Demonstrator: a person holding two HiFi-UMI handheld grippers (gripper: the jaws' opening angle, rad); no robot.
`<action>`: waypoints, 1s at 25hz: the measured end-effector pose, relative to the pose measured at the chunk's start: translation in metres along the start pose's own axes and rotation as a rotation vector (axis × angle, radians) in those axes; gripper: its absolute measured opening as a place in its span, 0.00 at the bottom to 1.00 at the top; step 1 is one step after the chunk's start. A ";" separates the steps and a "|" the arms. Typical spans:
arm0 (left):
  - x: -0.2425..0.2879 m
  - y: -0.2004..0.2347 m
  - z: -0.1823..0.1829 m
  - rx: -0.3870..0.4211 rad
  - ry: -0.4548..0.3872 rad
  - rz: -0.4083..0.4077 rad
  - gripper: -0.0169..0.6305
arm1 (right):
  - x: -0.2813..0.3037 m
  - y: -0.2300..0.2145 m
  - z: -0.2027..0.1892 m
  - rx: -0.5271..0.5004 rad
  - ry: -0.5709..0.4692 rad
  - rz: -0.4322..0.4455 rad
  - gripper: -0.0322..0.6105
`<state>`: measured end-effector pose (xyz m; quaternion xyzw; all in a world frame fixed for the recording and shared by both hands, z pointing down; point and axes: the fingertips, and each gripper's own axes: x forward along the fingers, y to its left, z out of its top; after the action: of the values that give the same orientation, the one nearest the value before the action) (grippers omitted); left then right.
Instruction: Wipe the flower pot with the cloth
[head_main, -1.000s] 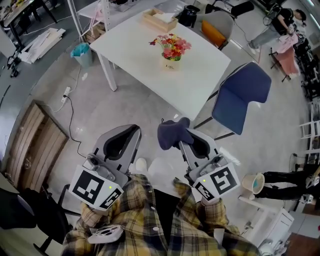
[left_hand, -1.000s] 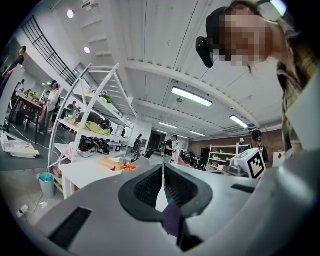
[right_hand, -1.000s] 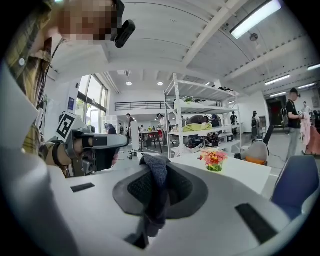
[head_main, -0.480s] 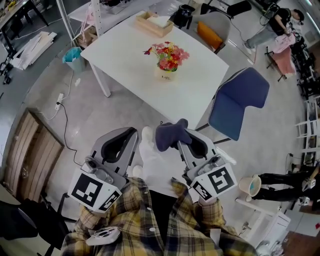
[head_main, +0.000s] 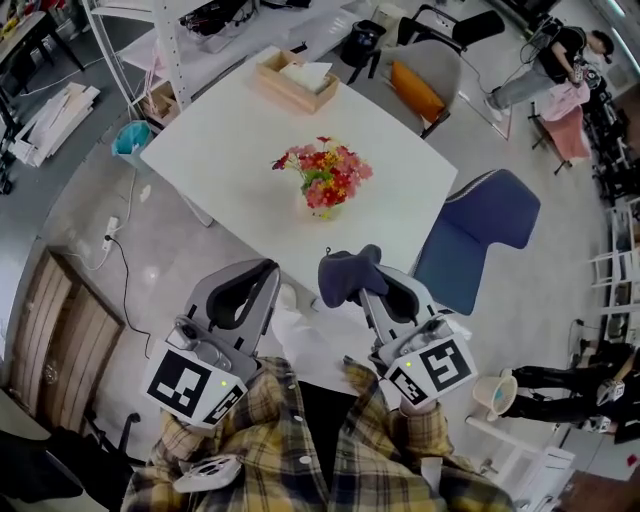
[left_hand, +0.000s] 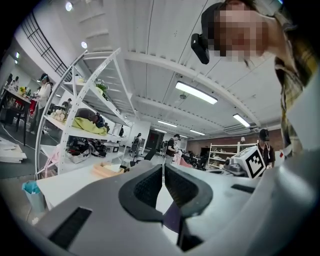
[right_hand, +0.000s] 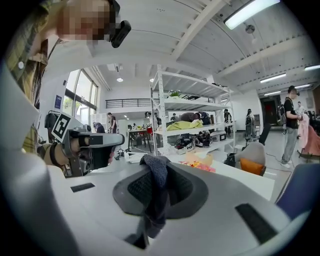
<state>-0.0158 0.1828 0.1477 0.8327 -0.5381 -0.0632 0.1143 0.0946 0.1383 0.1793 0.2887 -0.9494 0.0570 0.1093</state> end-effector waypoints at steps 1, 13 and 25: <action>0.011 0.006 0.004 0.004 -0.002 0.000 0.06 | 0.007 -0.011 0.004 0.004 -0.002 0.000 0.08; 0.107 0.060 0.020 0.011 0.029 0.003 0.06 | 0.063 -0.110 0.026 0.024 -0.001 -0.039 0.08; 0.152 0.079 0.010 0.001 0.106 -0.117 0.06 | 0.068 -0.147 0.018 0.090 0.028 -0.176 0.08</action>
<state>-0.0248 0.0120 0.1607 0.8649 -0.4820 -0.0254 0.1381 0.1191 -0.0229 0.1849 0.3748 -0.9153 0.0939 0.1139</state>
